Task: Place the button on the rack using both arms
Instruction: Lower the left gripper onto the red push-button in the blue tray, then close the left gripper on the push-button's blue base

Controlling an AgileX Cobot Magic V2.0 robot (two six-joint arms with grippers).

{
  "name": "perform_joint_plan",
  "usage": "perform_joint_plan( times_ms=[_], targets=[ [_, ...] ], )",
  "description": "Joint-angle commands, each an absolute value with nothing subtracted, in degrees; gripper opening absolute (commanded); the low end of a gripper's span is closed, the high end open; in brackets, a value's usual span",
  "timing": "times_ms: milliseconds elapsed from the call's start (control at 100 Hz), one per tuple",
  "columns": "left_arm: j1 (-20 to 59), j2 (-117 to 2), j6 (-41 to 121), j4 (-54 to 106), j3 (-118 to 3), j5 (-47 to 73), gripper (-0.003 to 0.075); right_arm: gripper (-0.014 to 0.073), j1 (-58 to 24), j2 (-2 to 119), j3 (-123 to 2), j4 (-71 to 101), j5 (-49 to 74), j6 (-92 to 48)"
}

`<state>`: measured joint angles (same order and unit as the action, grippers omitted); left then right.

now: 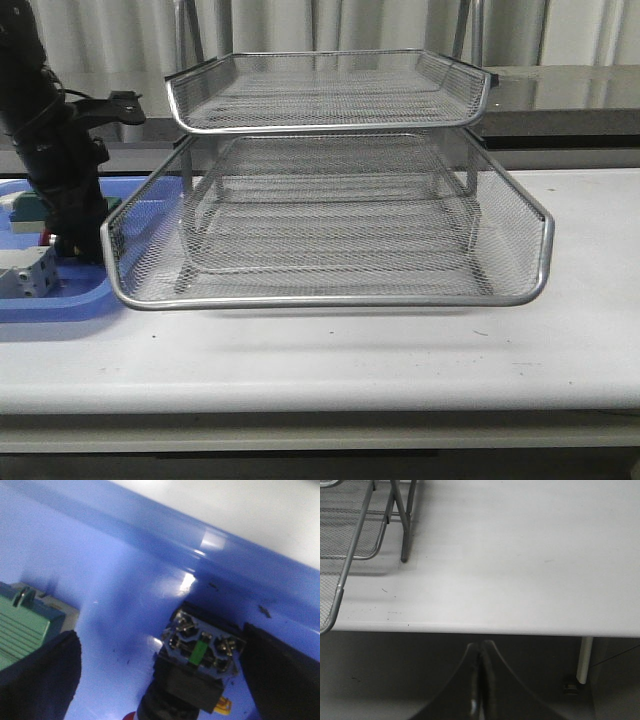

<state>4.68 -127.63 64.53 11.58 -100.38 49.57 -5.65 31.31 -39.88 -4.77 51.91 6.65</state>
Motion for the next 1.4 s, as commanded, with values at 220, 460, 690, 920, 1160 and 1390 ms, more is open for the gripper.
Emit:
perform_joint_plan(
  times_ms=[220, 460, 690, 920, 1160, 1390],
  targets=[
    [5.0, -124.6, 64.7, 13.2, -102.4, 48.6, 0.0617, -0.0068, -5.5, 31.3, -42.0, -5.5, 48.9, 6.5],
    [5.0, -124.6, 64.7, 14.5, -102.4, 49.0, 0.0616, -0.0068, -5.5, 31.3, -42.0, -5.5, 48.9, 6.5],
    [5.0, -124.6, 64.7, 14.5, -102.4, 50.8, 0.037, -0.0068, -5.5, 31.3, -42.0, -5.5, 48.9, 6.5],
    [5.0, -124.6, 64.8, 14.5, -102.4, 50.9, 0.0158, -0.0068, -5.5, 31.3, -42.0, -5.5, 48.9, 6.5],
    [5.0, -124.4, 64.7, 14.5, -103.6, 54.2, 0.0072, -0.0068, -5.5, 31.3, -42.0, -5.5, 48.9, 6.5],
    [4.7, -124.4, 59.4, 14.5, -112.0, 63.5, 0.0041, -0.0068, -5.5, 31.3, -42.0, -5.5, 48.9, 6.5]
  ],
)
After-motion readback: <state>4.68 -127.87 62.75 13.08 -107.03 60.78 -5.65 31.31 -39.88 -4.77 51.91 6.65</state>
